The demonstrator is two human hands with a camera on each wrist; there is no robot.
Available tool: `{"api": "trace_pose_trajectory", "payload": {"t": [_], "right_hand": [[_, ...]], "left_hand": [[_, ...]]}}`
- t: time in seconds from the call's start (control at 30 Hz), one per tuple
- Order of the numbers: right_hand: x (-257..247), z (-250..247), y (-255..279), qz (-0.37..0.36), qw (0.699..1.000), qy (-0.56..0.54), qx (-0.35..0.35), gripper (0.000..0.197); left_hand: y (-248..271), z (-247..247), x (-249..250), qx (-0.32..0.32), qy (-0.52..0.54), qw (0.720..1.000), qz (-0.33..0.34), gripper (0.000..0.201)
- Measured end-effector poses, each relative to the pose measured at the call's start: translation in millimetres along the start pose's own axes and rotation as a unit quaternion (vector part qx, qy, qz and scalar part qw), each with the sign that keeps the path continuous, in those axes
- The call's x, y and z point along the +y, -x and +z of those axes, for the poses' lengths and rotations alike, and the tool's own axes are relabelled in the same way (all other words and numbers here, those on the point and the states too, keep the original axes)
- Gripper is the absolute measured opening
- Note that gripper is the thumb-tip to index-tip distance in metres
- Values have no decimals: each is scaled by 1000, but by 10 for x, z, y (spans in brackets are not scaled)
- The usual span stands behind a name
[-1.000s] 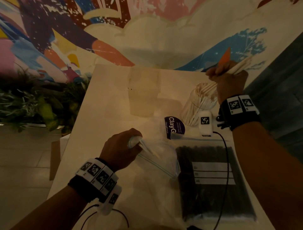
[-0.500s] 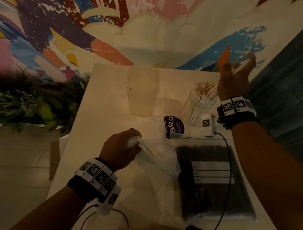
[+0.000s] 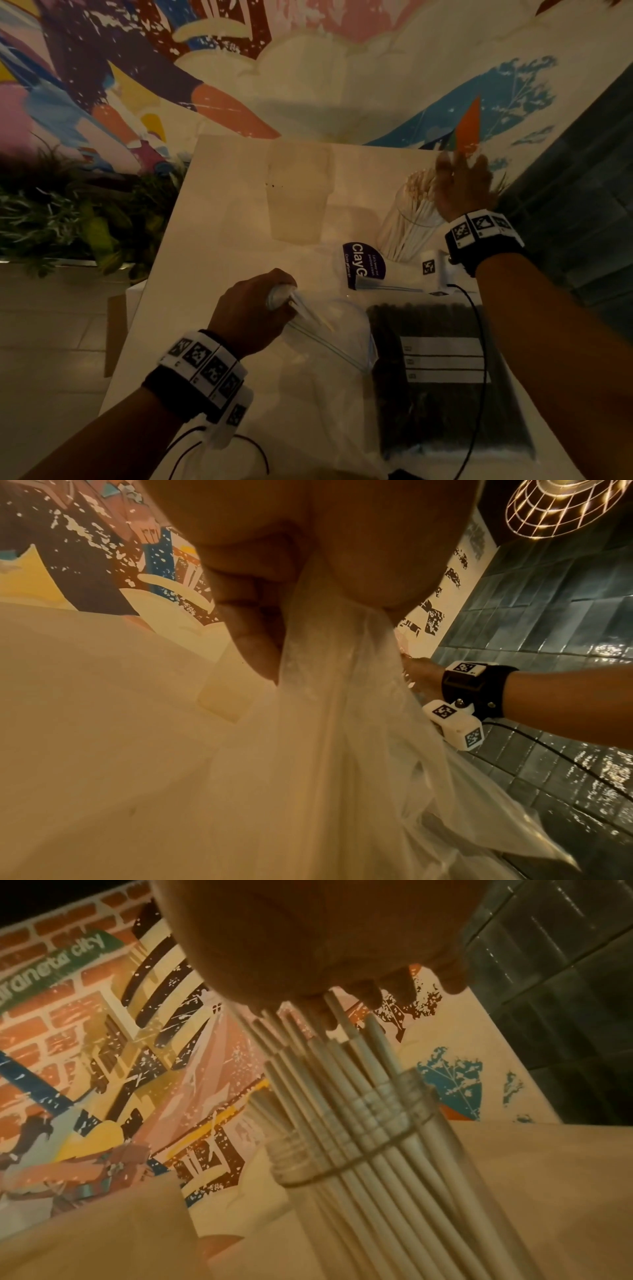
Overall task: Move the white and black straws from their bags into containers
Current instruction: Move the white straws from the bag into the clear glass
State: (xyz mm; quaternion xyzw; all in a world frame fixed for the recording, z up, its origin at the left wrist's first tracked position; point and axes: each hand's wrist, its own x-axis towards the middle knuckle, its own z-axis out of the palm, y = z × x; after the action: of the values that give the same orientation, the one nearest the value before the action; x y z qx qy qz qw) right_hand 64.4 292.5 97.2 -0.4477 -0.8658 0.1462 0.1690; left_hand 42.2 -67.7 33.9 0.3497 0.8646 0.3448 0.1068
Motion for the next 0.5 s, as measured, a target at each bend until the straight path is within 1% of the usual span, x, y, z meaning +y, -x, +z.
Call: {"api": "trace_pose_trajectory", "payload": {"t": [0.03,0.07,0.1,0.13,0.17,0.2,0.23,0.27,0.3,0.37,0.4,0.43,0.47,0.5], "right_hand": [[1,1,22,15,1000,-5,-4,65],[7,7,31,14,999,-42,30,67],[-18,-14,65,-6,993,-86,86,68],[-28,-8,84,-45,980,-123,153,66],[-53,-4,117,-89,966,-141,199,64],[-84,8,139,-130,959,-130,217,63],[-117,31,166,-159,961,-106,201,62],[-145,78,179,-177,967,-71,167,60],[-153,127,178,-181,977,-17,111,58],[-136,220,178,-162,982,100,8,51],[-120,245,170,-146,981,124,-16,50],[-111,249,175,-129,985,117,-17,50],[-111,251,177,-123,989,85,4,52],[-133,239,188,-130,990,37,42,56]], "left_hand": [[4,0,2,1,0,1000,1,21],[7,0,-1,2,1,1000,0,20],[10,0,-6,3,2,1000,-2,21],[12,0,-10,5,2,1000,-2,21],[12,3,-15,7,2,1000,-1,22],[8,7,-15,9,2,1000,4,24],[5,9,-11,10,3,1000,7,26],[3,9,-4,10,3,1000,8,27],[-1,8,11,7,3,1000,7,26],[2,4,27,4,1,1000,6,22],[9,1,30,6,-1,1000,9,22],[20,-2,29,8,-2,1000,10,22],[32,-3,27,9,-2,1000,9,22],[40,-3,19,10,0,1000,6,21]]}}
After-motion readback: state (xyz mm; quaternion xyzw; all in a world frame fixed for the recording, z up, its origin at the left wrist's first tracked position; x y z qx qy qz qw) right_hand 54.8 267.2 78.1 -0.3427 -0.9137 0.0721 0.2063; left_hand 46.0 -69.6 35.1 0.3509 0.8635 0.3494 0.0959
